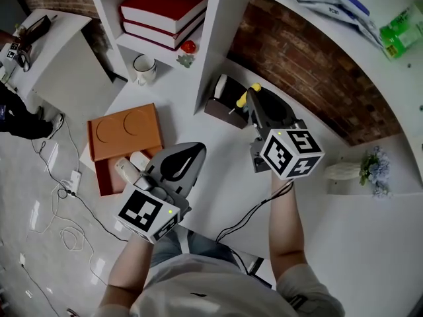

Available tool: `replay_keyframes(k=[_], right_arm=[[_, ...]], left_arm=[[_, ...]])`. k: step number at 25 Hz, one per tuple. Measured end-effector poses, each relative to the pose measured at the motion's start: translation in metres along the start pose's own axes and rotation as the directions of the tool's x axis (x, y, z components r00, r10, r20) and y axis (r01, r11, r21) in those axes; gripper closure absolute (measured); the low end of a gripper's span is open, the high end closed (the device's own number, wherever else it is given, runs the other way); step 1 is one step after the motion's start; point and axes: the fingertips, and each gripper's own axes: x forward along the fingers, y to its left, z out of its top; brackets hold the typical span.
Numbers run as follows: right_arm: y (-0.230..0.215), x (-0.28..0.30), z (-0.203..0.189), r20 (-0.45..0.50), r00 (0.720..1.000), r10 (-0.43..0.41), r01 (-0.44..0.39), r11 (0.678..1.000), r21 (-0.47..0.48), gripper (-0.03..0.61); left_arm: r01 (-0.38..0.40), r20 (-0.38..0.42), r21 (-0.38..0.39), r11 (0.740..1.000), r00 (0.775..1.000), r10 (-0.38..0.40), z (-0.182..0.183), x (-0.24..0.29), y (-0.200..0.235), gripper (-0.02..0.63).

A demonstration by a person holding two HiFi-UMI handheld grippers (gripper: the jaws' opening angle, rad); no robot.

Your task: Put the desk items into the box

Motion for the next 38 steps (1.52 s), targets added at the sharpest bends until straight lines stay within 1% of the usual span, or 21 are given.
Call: replay_keyframes(k=[7, 12, 17, 27, 38], right_arm=[[0.060, -0.008, 0.002, 0.000, 0.997, 0.075, -0.075, 0.996, -0.037, 0.503], [0.110, -0.008, 0.001, 0.003, 0.989, 0.145, -0.145, 0.988, -0.044, 0.503], [0.160, -0.005, -0.002, -0.002, 0.976, 0.219, -0.218, 0.974, -0.058, 0.503], [0.244, -0.002, -0.017, -0.030, 0.941, 0.337, -0.339, 0.939, -0.059, 0.503], [0.309, 0.005, -0.046, -0.088, 0.904, 0.419, -0.423, 0.905, -0.039, 0.503]], left_arm=[[-0.042, 0.022, 0.011, 0.999, 0.999, 0.042, 0.002, -0.040, 0.001, 0.601], [-0.101, 0.035, 0.015, 0.995, 0.994, 0.100, 0.005, -0.078, 0.012, 0.601], [-0.161, 0.050, 0.017, 0.987, 0.986, 0.160, 0.007, -0.115, 0.023, 0.601], [-0.281, 0.078, 0.005, 0.960, 0.957, 0.280, 0.007, -0.186, 0.041, 0.601], [-0.376, 0.097, -0.024, 0.926, 0.921, 0.376, 0.002, -0.243, 0.058, 0.601]])
